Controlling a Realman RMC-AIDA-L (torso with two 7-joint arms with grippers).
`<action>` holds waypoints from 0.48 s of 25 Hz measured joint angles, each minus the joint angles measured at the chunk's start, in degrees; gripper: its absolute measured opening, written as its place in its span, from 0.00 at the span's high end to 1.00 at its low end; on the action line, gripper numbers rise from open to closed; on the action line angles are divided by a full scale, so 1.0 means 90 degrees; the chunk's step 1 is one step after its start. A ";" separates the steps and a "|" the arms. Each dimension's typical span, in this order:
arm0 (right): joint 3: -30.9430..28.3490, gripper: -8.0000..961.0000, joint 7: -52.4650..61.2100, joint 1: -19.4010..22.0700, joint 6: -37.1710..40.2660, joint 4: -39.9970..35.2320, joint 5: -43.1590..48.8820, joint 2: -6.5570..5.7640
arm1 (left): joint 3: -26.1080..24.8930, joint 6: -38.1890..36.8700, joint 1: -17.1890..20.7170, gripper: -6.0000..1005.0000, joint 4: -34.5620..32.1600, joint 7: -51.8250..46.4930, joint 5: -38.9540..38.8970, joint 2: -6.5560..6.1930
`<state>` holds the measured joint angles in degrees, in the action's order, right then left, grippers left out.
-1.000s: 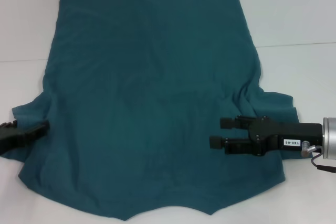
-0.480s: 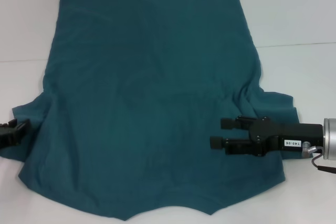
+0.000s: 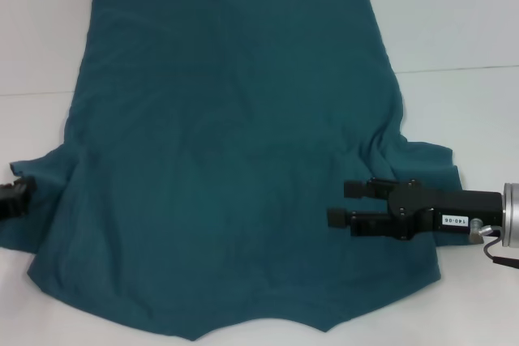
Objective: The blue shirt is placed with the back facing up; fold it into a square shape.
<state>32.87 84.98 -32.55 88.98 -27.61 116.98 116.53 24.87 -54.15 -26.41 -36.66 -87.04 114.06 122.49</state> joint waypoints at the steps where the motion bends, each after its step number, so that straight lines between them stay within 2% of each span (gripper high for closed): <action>1: -0.0013 0.05 -0.0003 0.0000 0.0000 0.0003 0.0000 0.0000 | 0.0008 -0.0019 0.0007 0.87 -0.0055 -0.0050 0.0001 0.0001; 3: -0.0021 0.05 -0.0003 0.0002 -0.0003 0.0008 0.0000 0.0000 | 0.0009 -0.0054 0.0017 0.98 -0.0190 -0.0182 0.0002 -0.0006; 12: -0.0111 0.05 0.0004 0.0013 -0.0010 0.0022 0.0000 0.0065 | 0.0011 -0.0037 -0.0014 0.98 -0.0615 -0.0298 0.0002 -0.0062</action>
<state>31.88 85.02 -32.43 88.89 -27.42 116.98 117.11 24.97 -54.48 -26.54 -42.20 -89.72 114.08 121.93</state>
